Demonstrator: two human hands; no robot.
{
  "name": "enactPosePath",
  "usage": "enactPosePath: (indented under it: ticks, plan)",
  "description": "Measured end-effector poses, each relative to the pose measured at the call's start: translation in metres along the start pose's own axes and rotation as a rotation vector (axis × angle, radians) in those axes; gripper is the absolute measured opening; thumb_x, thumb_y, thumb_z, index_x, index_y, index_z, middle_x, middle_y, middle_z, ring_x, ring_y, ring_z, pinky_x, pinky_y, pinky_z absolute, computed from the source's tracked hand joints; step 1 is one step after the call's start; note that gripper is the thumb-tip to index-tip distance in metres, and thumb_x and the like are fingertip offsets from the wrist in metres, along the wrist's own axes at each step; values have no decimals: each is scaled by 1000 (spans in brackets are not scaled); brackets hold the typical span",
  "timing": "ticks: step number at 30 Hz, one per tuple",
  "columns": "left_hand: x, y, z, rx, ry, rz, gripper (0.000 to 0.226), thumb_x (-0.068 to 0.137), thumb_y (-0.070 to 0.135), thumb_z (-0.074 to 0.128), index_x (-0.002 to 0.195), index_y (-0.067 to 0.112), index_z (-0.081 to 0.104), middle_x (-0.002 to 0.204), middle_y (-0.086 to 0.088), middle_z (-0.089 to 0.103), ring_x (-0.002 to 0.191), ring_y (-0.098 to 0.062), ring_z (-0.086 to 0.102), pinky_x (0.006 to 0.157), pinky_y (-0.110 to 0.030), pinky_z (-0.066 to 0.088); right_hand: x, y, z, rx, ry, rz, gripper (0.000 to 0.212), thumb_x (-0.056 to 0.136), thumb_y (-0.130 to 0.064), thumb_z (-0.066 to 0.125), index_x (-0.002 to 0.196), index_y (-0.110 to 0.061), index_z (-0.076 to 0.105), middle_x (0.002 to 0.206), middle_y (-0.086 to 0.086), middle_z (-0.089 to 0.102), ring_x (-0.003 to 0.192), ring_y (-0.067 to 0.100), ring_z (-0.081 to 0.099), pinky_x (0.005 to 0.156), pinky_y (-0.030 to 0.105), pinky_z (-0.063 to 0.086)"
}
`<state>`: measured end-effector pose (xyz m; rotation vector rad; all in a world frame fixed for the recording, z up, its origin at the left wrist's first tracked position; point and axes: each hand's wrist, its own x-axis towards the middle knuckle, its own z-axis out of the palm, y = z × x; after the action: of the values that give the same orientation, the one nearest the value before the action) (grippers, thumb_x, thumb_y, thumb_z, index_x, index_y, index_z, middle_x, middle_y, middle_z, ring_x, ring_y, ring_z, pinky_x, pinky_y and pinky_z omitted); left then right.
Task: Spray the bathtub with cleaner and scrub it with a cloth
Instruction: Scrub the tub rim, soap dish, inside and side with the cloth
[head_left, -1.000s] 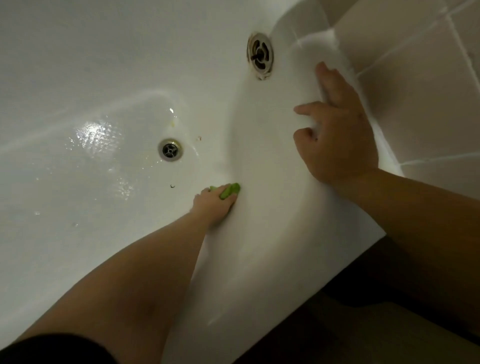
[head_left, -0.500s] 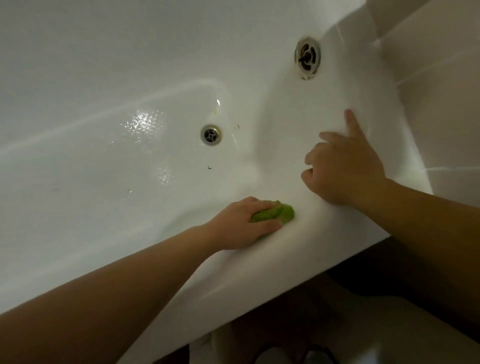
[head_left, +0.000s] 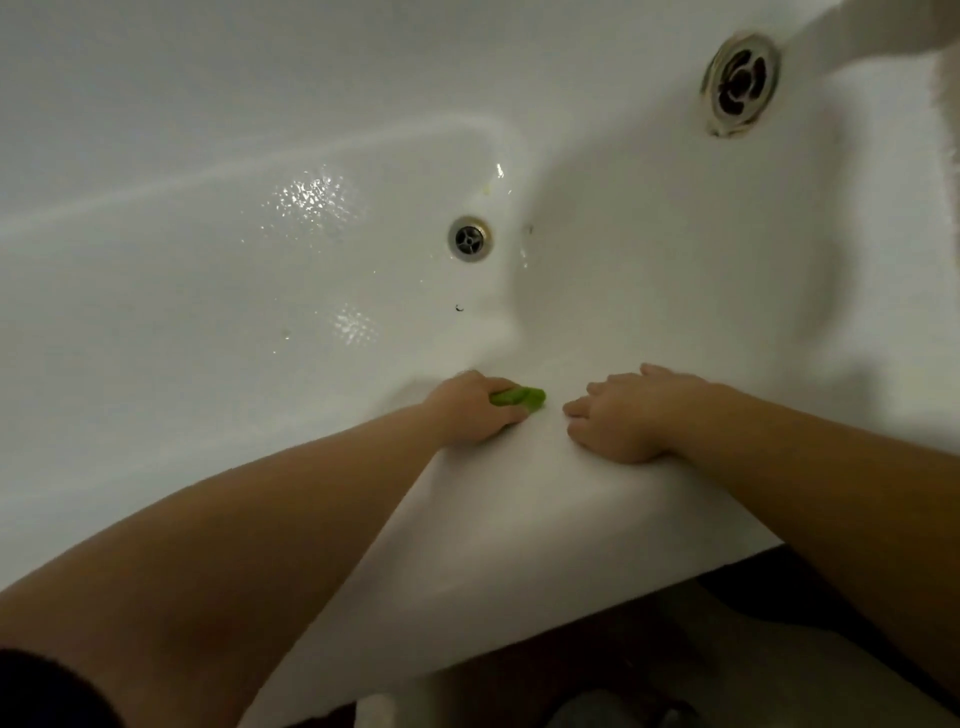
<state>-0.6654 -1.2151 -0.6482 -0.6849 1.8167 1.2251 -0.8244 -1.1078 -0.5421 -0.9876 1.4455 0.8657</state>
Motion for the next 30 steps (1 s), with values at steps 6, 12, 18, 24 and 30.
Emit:
enactPosePath:
  ticks: [6, 12, 18, 24, 30]
  plan:
    - [-136, -9, -20, -66, -107, 182, 58, 94, 64, 58, 148, 44, 47, 139, 10, 50, 125, -15, 50, 110, -31, 36, 9, -13, 3, -4, 37, 87, 62, 103, -51, 17, 158, -29, 34, 166, 8, 31, 151, 30, 28, 123, 57, 11]
    - [-104, -72, -20, -39, -74, 141, 58, 93, 66, 58, 147, 46, 47, 136, 3, 51, 127, -22, 52, 112, -36, 38, 41, -57, 8, 97, 13, 80, 60, 106, -53, 18, 161, -32, 23, 170, 6, 19, 155, 30, 21, 123, 57, 12]
    - [-34, -127, -12, 38, 31, -149, 64, 88, 77, 47, 146, 52, 40, 150, -11, 41, 137, -39, 43, 117, -47, 33, 67, -93, 13, 155, -12, 43, 59, 106, -57, 21, 162, -37, 19, 170, 7, 17, 156, 31, 20, 125, 53, 14]
    - [-81, -122, -16, -125, 32, -79, 52, 95, 54, 55, 133, 25, 37, 115, -5, 58, 100, -26, 58, 88, -39, 44, 58, -109, 4, 265, 58, 49, 59, 107, -45, 35, 162, -28, 22, 166, 12, 29, 150, 32, 32, 122, 44, 26]
    - [-138, -163, -22, -395, -29, 19, 86, 83, 52, 77, 153, 42, 29, 147, 4, 53, 121, -15, 58, 103, -31, 47, 64, -175, -15, 541, 151, -261, 51, 107, -52, 40, 156, -42, 36, 166, 0, 31, 151, 21, 29, 124, 39, 19]
